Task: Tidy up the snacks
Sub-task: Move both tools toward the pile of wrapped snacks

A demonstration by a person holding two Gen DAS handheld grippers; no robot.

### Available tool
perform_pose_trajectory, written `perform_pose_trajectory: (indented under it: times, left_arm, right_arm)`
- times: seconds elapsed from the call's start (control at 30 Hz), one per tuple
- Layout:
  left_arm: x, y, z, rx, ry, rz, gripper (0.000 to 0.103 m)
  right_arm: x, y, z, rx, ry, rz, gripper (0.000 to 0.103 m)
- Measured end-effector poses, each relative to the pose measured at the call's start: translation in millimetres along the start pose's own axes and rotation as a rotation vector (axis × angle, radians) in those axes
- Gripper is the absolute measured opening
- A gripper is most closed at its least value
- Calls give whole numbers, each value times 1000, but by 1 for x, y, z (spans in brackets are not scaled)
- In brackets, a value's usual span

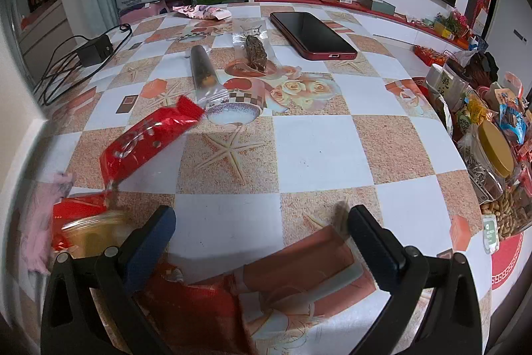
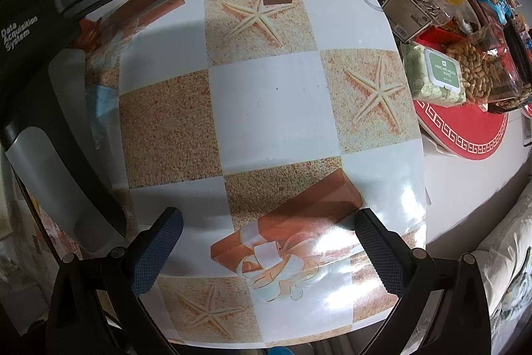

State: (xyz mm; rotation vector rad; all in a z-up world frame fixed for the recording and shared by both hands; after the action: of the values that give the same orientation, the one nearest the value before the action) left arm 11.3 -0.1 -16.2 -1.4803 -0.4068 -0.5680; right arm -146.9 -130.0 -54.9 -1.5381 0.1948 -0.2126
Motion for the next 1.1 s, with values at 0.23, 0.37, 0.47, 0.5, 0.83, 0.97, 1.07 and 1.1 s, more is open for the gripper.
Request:
perform_pose_trajectory:
  times: [0.23,0.37,0.47,0.5,0.83,0.97,1.07,1.1]
  left_arm:
    - [0,0,0,0,0,0,103]
    - [0,0,0,0,0,0,103]
    - [0,0,0,0,0,0,103]
    - [0,0,0,0,0,0,103]
    - [0,0,0,0,0,0,103]
    - [0,0,0,0,0,0,103]
    - [0,0,0,0,0,0,103]
    - [0,0,0,1,0,0,103]
  right_arm:
    - [1,-1,3,7,1,10,103]
    - [-3,-2,4,16,2,8,103]
    - [-4,-3,5,38,5,15,103]
    - [-4,-4,6,44,6,15,103]
    - [1,-7,9,44,12,16,103]
    - [3,-5,7,20,9,37,103]
    - [3,-5,7,20,8,41,103]
    - [4,-5,7,20,8,44,103]
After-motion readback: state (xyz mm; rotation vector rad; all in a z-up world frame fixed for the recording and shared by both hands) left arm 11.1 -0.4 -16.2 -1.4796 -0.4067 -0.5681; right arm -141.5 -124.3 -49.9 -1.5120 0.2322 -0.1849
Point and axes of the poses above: each gripper's, at about its wrist camera, not at the fingertips, and y roughly the way its jaws point, z to its left, x to its top, the point moved 2 cm from there along y, roughly the way its jaws point, and after that the axes turned 6 degrees about y, right-handed, at the moved point
